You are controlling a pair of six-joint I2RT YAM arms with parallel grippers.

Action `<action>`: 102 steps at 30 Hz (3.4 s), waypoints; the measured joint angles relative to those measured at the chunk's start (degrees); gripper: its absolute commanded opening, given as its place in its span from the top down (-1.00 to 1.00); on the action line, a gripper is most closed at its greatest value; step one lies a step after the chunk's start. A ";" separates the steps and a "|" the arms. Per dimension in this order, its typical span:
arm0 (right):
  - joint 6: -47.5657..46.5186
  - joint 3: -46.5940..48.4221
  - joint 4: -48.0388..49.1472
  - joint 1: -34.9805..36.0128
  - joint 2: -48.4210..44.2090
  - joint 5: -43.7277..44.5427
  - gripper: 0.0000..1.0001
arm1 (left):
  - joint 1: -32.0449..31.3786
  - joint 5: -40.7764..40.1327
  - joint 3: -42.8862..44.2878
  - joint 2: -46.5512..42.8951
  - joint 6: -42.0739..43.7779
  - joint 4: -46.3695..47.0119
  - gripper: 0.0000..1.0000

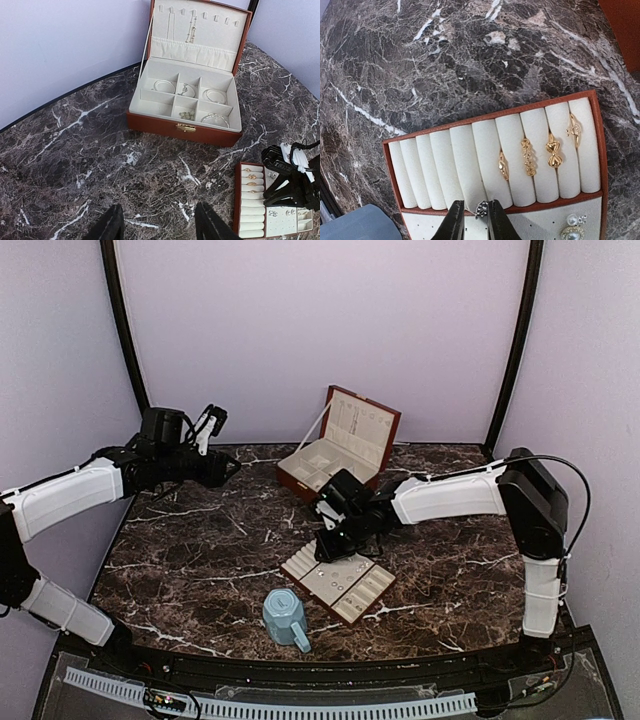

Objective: Organize the mixed jewelry
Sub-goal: Pick up the earring from the earring holder, then pass from the right arm to the left

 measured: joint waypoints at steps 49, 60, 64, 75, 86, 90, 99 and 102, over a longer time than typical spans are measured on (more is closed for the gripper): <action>5.29 -11.43 18.75 2.58 -11.72 16.37 1.00 | -10.86 26.60 -5.14 12.96 -17.09 14.99 0.07; 5.03 -11.43 22.69 2.64 -11.80 15.91 1.00 | -12.26 31.06 -4.52 18.97 -20.20 16.17 0.20; 4.39 -11.43 22.95 3.08 -11.80 15.10 1.00 | -12.66 31.10 -4.00 19.54 -20.22 15.69 0.22; 2.43 -10.64 22.95 4.55 -11.80 14.88 1.00 | -12.81 31.15 -3.08 19.74 -20.00 15.08 0.50; 1.09 -10.45 22.99 4.90 -11.80 14.45 1.00 | -13.16 30.73 -2.60 20.09 -19.69 13.57 0.89; 0.50 -10.45 22.73 4.94 -11.80 14.49 0.99 | -13.49 30.73 -2.54 20.09 -19.78 13.60 1.00; 1.90 -10.88 23.19 4.94 -13.07 16.15 0.09 | -13.46 30.12 -2.58 20.06 -19.32 13.29 1.00; 2.49 -11.34 23.19 4.94 -15.43 16.41 -0.03 | -13.46 29.64 -2.58 19.76 -18.95 13.73 1.00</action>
